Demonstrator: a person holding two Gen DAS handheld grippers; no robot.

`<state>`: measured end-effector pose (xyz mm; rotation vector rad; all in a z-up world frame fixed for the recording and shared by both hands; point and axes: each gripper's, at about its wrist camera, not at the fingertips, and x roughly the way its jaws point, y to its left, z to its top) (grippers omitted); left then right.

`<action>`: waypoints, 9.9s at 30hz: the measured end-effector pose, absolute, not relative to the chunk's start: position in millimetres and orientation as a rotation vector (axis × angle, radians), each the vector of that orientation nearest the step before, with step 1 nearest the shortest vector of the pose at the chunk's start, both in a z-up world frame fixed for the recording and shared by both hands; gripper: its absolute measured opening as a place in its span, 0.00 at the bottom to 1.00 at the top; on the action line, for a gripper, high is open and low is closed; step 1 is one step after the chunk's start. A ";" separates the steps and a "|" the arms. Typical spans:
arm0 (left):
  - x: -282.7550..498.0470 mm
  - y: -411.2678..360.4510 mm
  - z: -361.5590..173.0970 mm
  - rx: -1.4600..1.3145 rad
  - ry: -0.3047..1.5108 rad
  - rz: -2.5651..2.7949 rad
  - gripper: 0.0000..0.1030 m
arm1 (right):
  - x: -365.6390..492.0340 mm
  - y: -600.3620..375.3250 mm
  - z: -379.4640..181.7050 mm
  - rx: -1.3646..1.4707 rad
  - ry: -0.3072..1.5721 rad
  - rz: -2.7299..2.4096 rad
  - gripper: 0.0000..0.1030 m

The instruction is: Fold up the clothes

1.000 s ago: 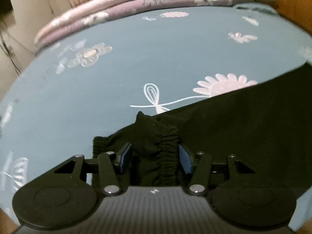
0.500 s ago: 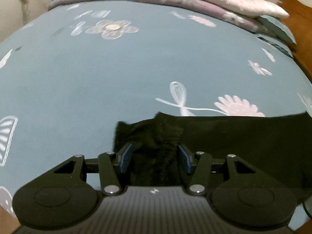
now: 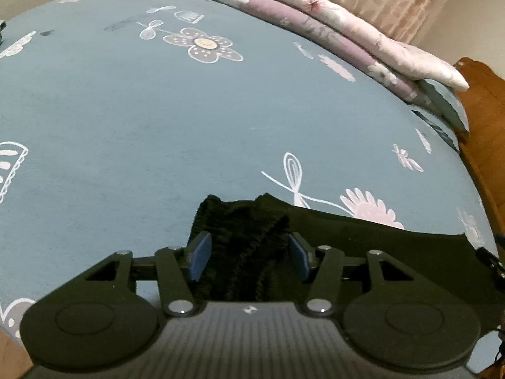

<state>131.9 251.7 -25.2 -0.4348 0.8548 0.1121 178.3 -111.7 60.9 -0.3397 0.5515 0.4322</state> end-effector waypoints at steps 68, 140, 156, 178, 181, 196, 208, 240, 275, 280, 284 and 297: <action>138.2 179.2 -24.7 -0.209 0.987 -0.033 0.52 | 208.9 -119.8 1.2 -0.213 0.863 0.527 1.00; 146.5 91.8 -40.0 0.013 0.784 -0.128 0.74 | 159.1 -184.5 -35.6 -0.158 0.879 0.312 1.00; 89.8 82.8 -64.0 0.049 0.770 -0.103 0.76 | 100.7 -215.6 -33.8 -0.111 0.660 0.240 1.00; 154.9 68.9 -43.2 -0.044 0.750 -0.074 0.76 | 106.7 -306.7 -3.3 -0.014 0.499 0.051 1.00; 155.7 63.7 -45.3 -0.037 0.765 -0.084 0.76 | 110.8 -317.5 -2.0 -0.010 0.518 0.068 1.00; 130.6 30.4 -65.8 0.122 0.855 -0.163 0.77 | 153.0 -278.3 -18.2 0.042 0.724 0.245 1.00; 105.9 76.1 -55.3 -0.009 0.785 -0.088 0.82 | 106.7 -243.5 -10.3 -0.040 0.733 0.273 1.00; 95.5 196.3 -48.6 -0.391 0.511 0.101 0.82 | 102.8 -86.2 10.7 -0.252 0.726 0.478 1.00; 91.6 238.2 -33.3 -0.216 0.596 0.321 0.37 | 177.3 -8.1 48.0 -0.537 0.891 0.523 1.00; 98.8 242.2 -46.0 -0.283 0.721 0.270 0.37 | 178.2 -16.0 58.0 -0.498 0.848 0.542 1.00; 102.0 236.5 -52.3 -0.282 0.762 0.268 0.23 | 181.6 -22.6 63.5 -0.474 0.831 0.539 1.00; 95.1 271.5 -65.5 -0.583 0.775 0.152 0.18 | 189.2 -17.1 63.3 -0.473 0.841 0.546 1.00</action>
